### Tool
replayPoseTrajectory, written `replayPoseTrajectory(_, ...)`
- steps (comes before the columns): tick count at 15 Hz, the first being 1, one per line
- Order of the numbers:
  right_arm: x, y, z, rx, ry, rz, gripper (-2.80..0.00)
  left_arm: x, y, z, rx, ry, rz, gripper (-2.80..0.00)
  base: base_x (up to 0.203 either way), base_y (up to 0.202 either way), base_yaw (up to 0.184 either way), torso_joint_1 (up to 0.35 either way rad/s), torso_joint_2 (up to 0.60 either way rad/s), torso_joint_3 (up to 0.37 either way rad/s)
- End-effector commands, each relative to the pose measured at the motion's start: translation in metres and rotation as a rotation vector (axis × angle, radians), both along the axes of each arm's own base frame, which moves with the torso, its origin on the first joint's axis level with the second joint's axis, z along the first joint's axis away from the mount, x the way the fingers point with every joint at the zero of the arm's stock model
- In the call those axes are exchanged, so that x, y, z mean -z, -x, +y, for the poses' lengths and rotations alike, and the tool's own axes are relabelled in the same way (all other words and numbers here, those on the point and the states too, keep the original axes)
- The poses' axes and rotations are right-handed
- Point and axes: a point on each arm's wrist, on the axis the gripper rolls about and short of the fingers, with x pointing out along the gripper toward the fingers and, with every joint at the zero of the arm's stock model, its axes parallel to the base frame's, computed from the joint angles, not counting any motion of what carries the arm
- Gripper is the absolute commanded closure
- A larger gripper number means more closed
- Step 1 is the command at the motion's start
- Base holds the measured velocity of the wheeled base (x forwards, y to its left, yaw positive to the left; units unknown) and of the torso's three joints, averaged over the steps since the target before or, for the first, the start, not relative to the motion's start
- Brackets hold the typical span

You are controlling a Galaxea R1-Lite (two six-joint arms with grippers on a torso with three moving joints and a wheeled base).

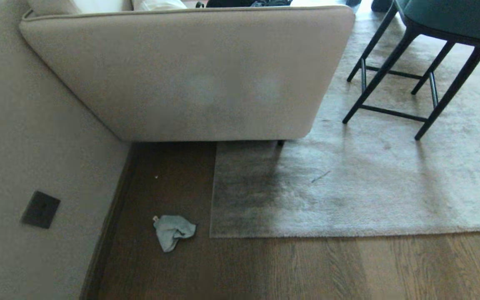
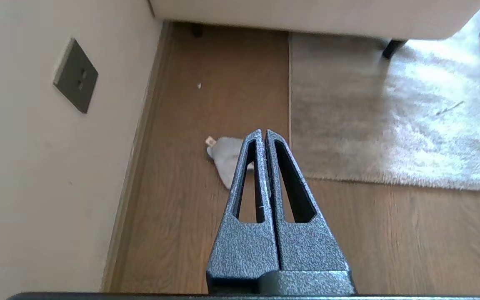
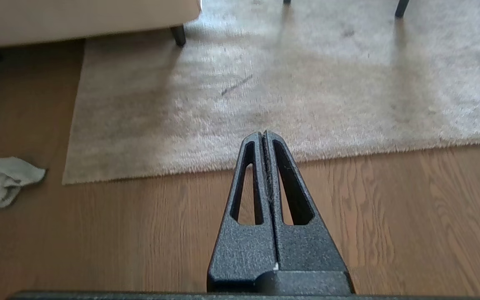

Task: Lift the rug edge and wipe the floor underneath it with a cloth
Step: Pick up the rag

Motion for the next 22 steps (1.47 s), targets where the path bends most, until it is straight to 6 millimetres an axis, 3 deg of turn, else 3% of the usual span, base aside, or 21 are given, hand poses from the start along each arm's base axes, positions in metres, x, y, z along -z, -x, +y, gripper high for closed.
replayPoseTrajectory(1,-0.0001,-0.0001,0.0000,0.000,-0.001,0.001,0.00,0.0000,0.0000,0.0000,-0.001,0.001,0.000,0.00,0.000,0.000,0.000,-0.002,0.00,-0.194)
replayPoseTrajectory(22,-0.0001,-0.0001,0.0000,0.000,-0.001,0.001,0.00,0.0000,0.0000,0.0000,0.001,0.002,0.000,0.00,0.000,0.000,0.000,0.002,0.00,-0.198)
